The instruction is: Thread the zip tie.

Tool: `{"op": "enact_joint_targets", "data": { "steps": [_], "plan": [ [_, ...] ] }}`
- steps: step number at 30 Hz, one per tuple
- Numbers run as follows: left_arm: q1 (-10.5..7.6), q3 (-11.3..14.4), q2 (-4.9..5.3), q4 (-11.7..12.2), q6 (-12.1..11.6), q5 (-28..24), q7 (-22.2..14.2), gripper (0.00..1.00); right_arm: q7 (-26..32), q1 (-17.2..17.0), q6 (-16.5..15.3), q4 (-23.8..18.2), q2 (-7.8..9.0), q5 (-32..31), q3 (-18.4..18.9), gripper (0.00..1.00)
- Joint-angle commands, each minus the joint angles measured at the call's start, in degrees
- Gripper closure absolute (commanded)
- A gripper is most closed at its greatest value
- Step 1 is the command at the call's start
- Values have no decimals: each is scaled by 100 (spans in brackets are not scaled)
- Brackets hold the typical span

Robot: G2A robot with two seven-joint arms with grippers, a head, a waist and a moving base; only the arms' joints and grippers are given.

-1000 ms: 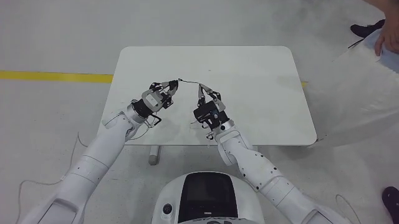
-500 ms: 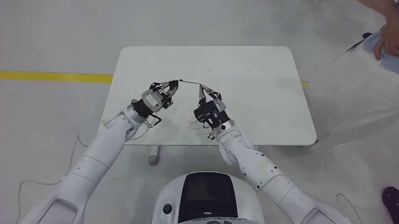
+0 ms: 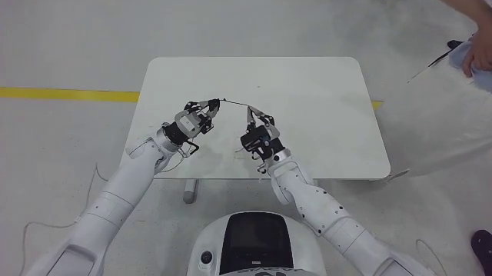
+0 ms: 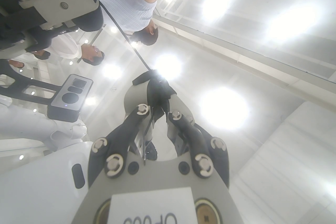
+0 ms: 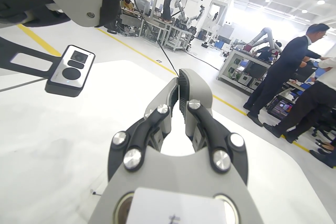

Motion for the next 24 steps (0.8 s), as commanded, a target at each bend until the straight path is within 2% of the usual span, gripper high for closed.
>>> {"op": "enact_joint_targets", "data": {
  "steps": [1,11,12,14,15,16,24],
  "plan": [
    [0,0,0,0,0,0,0,100,5,-8,0,-4,4,0,7,100],
    [0,0,0,0,0,0,0,100,11,-46,0,-41,42,0,58,98],
    [0,0,0,0,0,0,0,100,6,-54,0,-52,46,0,67,61],
    [0,0,0,0,0,0,0,100,-16,-80,0,-78,57,0,97,52],
    [0,0,0,0,0,0,0,100,-27,-88,0,-86,61,0,109,3],
    [0,0,0,0,0,0,0,100,-37,-103,0,-99,67,0,125,0],
    [0,0,0,0,0,0,0,100,-68,-207,0,-127,104,0,238,0]
  ]
}}
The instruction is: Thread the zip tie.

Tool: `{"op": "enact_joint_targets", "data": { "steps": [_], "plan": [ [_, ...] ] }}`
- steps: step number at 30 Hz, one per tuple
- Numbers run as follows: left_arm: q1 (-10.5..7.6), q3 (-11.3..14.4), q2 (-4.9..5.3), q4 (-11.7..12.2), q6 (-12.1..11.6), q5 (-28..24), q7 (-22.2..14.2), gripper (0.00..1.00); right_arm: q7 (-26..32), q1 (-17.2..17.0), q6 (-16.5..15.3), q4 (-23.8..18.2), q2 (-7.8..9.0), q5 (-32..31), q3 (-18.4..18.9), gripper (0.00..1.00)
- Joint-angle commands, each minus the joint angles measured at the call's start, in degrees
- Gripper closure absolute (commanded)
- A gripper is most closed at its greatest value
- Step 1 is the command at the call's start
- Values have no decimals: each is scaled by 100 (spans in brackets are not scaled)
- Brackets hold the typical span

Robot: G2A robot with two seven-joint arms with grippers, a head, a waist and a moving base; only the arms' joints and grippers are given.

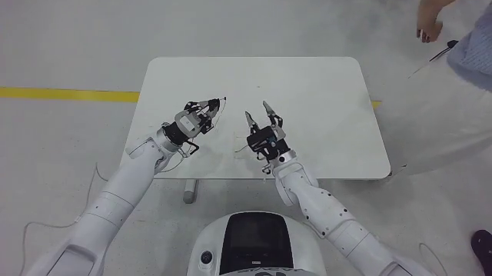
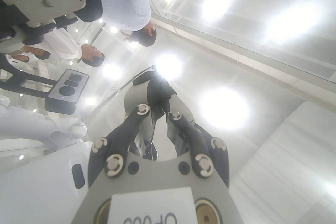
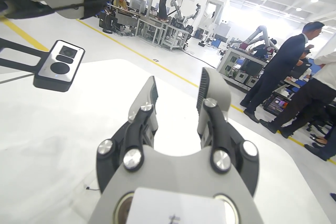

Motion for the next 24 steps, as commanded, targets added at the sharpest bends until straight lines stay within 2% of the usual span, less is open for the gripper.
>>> {"op": "enact_joint_targets", "data": {
  "steps": [1,7,13,15,19,24],
  "plan": [
    [0,0,0,0,0,0,0,100,4,-25,0,3,8,0,32,0],
    [0,0,0,0,0,0,0,100,105,-173,0,-79,22,0,209,0],
    [0,0,0,0,0,0,0,100,105,-173,0,-79,22,0,209,0],
    [34,-29,-11,-58,-46,0,127,100,114,-179,-17,-87,21,11,210,0],
    [81,-204,-4,-114,0,32,179,100,155,-243,-216,-219,39,153,397,0],
    [128,-383,92,-122,0,175,64,100,130,-386,-499,-432,101,263,734,0]
  ]
}}
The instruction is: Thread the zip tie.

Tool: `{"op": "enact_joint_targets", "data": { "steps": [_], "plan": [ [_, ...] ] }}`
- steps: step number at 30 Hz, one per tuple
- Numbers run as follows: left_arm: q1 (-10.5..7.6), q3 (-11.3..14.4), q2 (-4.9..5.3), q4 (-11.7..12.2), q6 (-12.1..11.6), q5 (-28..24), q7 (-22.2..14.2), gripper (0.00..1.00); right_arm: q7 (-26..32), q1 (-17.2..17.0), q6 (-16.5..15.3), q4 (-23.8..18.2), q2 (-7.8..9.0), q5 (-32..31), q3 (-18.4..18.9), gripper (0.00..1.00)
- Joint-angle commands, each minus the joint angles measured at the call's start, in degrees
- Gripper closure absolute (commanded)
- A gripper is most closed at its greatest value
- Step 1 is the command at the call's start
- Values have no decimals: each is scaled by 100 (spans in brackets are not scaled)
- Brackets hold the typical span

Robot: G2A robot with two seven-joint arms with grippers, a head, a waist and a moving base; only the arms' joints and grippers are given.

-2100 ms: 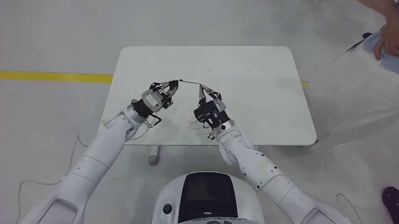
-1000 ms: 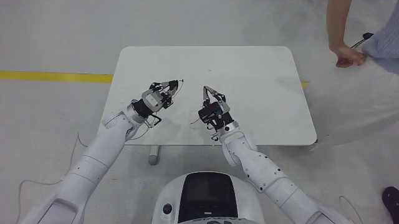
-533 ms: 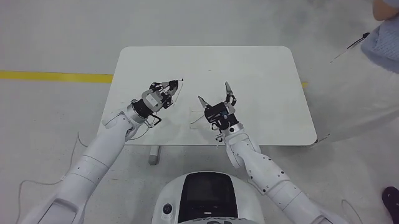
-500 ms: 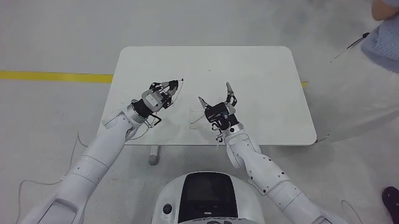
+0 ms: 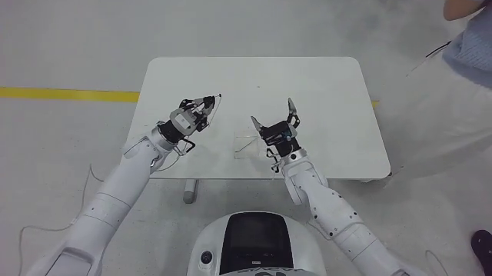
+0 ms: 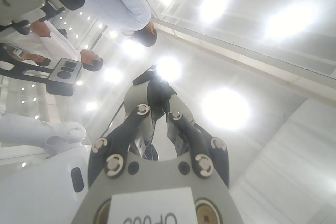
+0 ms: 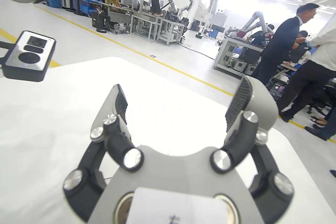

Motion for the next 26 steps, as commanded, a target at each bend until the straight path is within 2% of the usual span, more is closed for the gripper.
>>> {"op": "enact_joint_targets", "data": {
  "steps": [1,7,26],
  "plan": [
    [13,-60,41,1,-1,35,-44,100,16,-53,-109,-86,20,19,105,0],
    [41,-170,152,-44,-1,-2,-175,100,27,-134,-343,-259,48,-15,265,0],
    [41,-170,152,-44,-1,-2,-175,100,27,-134,-343,-259,48,-15,265,0]
  ]
}}
